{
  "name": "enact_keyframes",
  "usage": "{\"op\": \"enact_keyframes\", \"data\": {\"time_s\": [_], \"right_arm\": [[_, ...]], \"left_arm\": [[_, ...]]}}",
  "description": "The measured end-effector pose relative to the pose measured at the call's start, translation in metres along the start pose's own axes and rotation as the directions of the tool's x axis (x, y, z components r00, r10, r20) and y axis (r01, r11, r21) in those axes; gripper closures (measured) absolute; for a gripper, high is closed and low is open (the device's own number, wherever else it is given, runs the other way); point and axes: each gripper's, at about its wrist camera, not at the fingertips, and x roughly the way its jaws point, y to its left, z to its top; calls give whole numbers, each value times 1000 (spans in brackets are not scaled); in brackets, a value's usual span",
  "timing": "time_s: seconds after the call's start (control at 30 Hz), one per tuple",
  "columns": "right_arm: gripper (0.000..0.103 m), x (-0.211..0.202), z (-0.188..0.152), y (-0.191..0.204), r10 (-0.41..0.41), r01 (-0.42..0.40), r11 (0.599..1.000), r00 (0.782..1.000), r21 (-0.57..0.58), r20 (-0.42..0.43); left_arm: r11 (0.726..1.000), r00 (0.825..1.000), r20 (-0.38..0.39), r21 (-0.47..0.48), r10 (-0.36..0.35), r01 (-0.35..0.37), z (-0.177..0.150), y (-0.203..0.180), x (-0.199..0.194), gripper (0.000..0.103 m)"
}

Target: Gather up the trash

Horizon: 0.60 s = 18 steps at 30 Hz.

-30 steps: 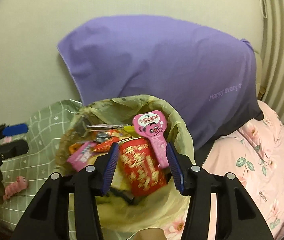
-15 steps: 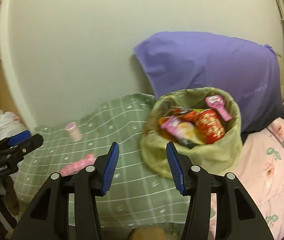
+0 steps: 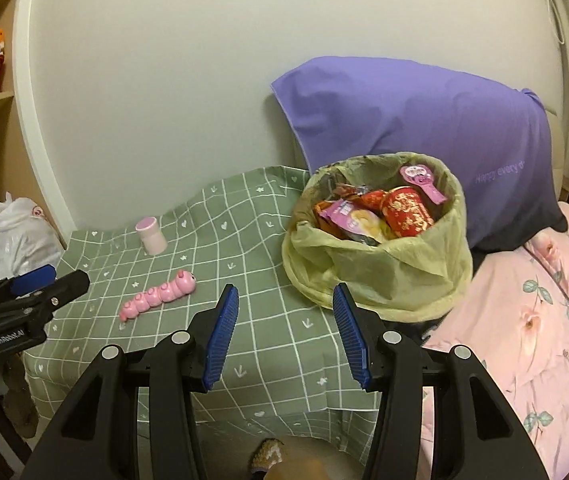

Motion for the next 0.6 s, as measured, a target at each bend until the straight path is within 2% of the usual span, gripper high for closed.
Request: {"op": "enact_keyframes", "data": {"time_s": [0.27, 0.6], "right_arm": [[56, -9, -2, -10, -28, 27, 999, 999, 37, 20], [56, -11, -1, -8, -22, 21, 999, 999, 42, 29]], "left_arm": [[1000, 1000, 24, 26, -15, 15, 4, -11, -6, 18], [999, 999, 41, 44, -19, 17, 7, -14, -11, 18]]}}
